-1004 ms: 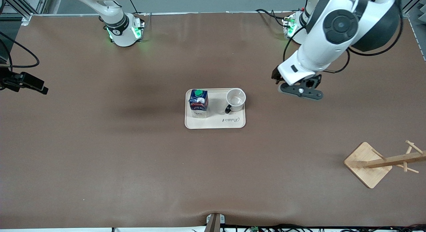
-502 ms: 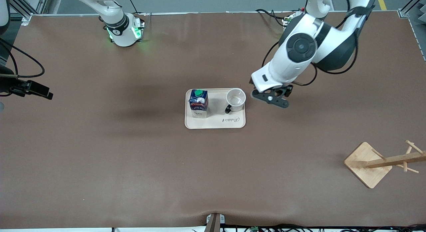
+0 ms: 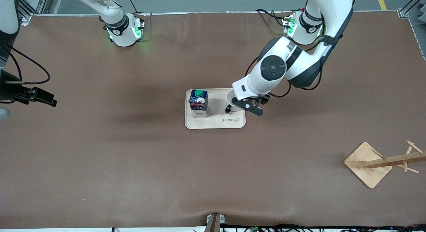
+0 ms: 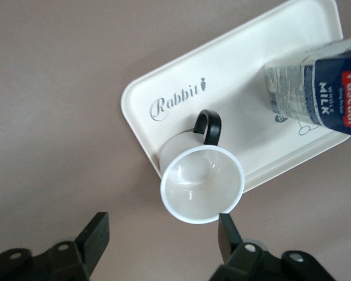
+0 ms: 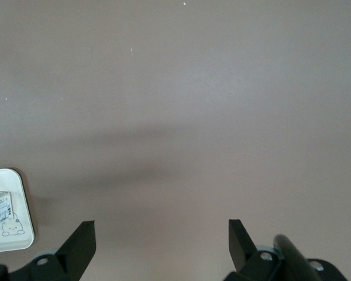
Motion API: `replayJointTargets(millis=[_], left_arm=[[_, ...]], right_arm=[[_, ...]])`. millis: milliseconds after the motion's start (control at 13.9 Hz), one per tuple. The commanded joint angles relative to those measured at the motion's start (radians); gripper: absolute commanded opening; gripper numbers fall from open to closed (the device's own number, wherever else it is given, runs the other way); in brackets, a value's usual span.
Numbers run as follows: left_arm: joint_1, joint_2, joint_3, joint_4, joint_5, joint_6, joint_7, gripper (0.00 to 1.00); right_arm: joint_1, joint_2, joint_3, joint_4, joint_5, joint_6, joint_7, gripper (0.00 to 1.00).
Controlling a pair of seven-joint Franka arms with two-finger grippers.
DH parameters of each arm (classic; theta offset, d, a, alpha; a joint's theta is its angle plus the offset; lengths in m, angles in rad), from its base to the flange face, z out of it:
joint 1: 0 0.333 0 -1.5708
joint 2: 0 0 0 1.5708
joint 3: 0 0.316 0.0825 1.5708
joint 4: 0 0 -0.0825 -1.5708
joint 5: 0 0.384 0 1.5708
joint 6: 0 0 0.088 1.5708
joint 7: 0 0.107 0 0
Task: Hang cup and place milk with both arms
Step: 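Reach the left gripper toward the white mug on the tray, then grasp the mug rim with the left gripper while the right gripper approaches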
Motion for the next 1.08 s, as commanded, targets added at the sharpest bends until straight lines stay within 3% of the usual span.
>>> replayJointTargets(millis=[0, 358, 502, 717, 1004], left_arm=[[-0.014, 0.052, 0.001, 0.003, 0.049, 0.032, 0.006, 0.82], [-0.031, 0.142, -0.002, 0.015, 0.147, 0.104, 0.004, 0.73], [-0.043, 0.161, 0.001, 0.014, 0.149, 0.115, 0.004, 0.62], [-0.052, 0.182, 0.001, 0.014, 0.149, 0.115, -0.005, 0.56], [-0.060, 0.219, 0.001, 0.027, 0.150, 0.134, -0.008, 0.33]], right_arm=[[0.015, 0.008, -0.001, 0.014, 0.004, 0.013, 0.000, 1.00], [0.045, 0.009, -0.001, -0.012, 0.041, -0.015, 0.011, 1.00], [0.067, 0.013, -0.001, -0.039, 0.065, -0.040, 0.022, 1.00], [0.088, 0.006, -0.001, -0.097, 0.124, -0.044, 0.110, 1.00], [0.210, 0.011, -0.001, -0.105, 0.125, -0.029, 0.316, 1.00]])
